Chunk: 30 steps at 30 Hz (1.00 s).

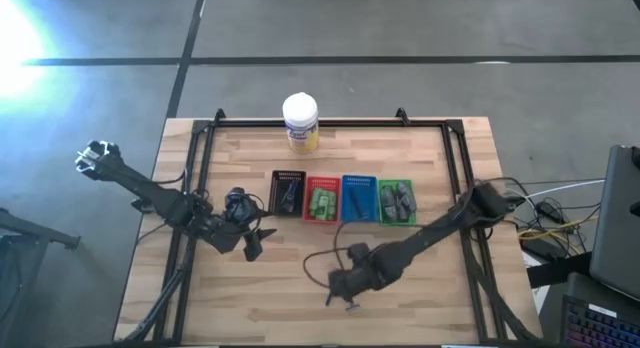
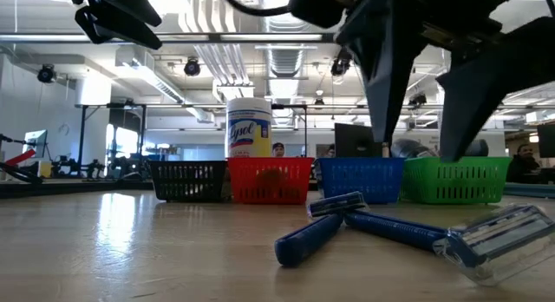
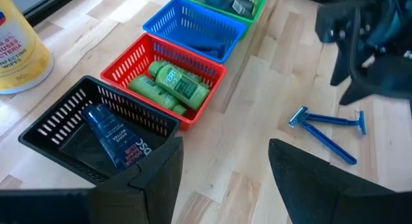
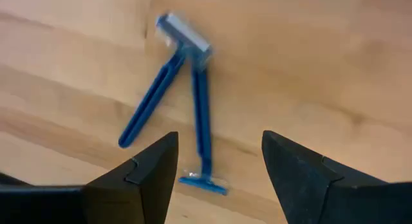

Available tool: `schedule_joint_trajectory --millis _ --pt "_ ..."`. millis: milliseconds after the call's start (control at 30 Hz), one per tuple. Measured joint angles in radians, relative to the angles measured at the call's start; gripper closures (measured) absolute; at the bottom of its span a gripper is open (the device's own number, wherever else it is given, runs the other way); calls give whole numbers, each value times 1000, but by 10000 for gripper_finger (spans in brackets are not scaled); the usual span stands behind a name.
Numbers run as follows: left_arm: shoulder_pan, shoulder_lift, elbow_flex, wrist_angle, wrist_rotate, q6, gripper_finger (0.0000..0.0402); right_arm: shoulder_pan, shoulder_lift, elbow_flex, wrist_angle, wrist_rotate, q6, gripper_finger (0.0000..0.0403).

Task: Pick & Place Travel size toiletries
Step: Put the blue razor into the blue basket

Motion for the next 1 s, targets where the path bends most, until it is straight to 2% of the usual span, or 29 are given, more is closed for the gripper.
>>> schedule_joint_trajectory --millis 300,467,767,900,1000 --pt "0 0 -13 3 26 0 168 9 204 169 -19 -21 -73 200" --pt "0 -1 -13 2 39 0 168 8 266 234 -92 -29 -96 235" --pt "0 -1 -13 1 40 0 168 8 289 246 -171 -60 -160 375" --pt "0 -1 -13 1 40 0 168 9 274 241 -218 -65 -167 379" --pt "0 -1 -13 3 39 4 168 10 248 234 -326 -71 -164 379"
